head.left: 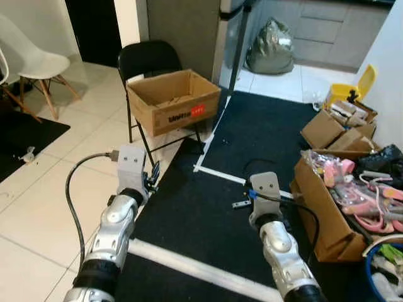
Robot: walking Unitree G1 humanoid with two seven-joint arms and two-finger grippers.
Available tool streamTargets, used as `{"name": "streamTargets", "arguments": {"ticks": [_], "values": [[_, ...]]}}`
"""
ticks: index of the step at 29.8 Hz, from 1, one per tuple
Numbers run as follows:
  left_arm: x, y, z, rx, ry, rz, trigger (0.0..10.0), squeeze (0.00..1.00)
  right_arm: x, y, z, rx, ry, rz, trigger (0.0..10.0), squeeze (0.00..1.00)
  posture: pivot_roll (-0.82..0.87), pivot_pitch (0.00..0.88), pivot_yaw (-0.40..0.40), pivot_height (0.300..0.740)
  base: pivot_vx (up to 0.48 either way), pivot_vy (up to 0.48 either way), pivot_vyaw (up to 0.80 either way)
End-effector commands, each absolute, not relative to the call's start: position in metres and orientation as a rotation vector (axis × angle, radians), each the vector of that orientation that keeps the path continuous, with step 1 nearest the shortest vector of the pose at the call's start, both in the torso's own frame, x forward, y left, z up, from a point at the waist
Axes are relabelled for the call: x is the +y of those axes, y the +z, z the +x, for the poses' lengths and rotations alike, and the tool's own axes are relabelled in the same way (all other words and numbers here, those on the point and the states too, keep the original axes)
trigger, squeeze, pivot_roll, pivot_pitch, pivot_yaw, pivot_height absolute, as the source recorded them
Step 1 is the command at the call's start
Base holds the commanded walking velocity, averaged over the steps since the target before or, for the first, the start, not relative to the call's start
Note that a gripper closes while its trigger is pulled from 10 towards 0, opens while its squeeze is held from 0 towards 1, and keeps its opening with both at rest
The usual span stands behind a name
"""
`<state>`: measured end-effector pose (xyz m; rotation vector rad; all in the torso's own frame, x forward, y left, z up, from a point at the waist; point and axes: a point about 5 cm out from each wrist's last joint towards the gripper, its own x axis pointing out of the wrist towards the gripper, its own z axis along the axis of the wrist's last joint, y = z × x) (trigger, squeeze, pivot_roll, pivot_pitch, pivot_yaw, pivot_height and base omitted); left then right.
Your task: Picking trash to rubbish bin
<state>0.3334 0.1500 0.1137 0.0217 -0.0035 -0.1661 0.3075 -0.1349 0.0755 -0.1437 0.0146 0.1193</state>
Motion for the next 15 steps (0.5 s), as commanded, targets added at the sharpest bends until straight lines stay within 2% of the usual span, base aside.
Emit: {"name": "streamTargets", "arguments": {"ticks": [1,4,14,15], "values": [[0.1476,0.1120,0.3331,0.004,-0.175,0.023,10.0,0.00,-0.1420,0.0709,0.3065,0.044,0.097,-0.136,10.0,0.00,-0.04,0.072,0.031,0.740,0.364,0.000,0.00],[0.1478,0.1121,0.3334,0.004,-0.174,0.022,10.0,0.00,-0.1426,0.0699,0.3063,0.049,0.098,-0.133,10.0,0.00,-0.04,0.073,0.030,0.740,0.359,0.000,-0.17],[0.1482,0.1121,0.3340,0.003,-0.171,0.022,10.0,0.00,-0.1448,0.0687,0.3065,0.052,0.091,-0.136,10.0,0.00,-0.04,0.076,0.030,0.740,0.357,0.000,-0.80],[0.1483,0.1120,0.3340,0.003,-0.171,0.023,10.0,0.00,-0.1450,0.0683,0.3066,0.054,0.089,-0.142,10.0,0.00,-0.04,0.076,0.030,0.740,0.356,0.000,0.00]]}}
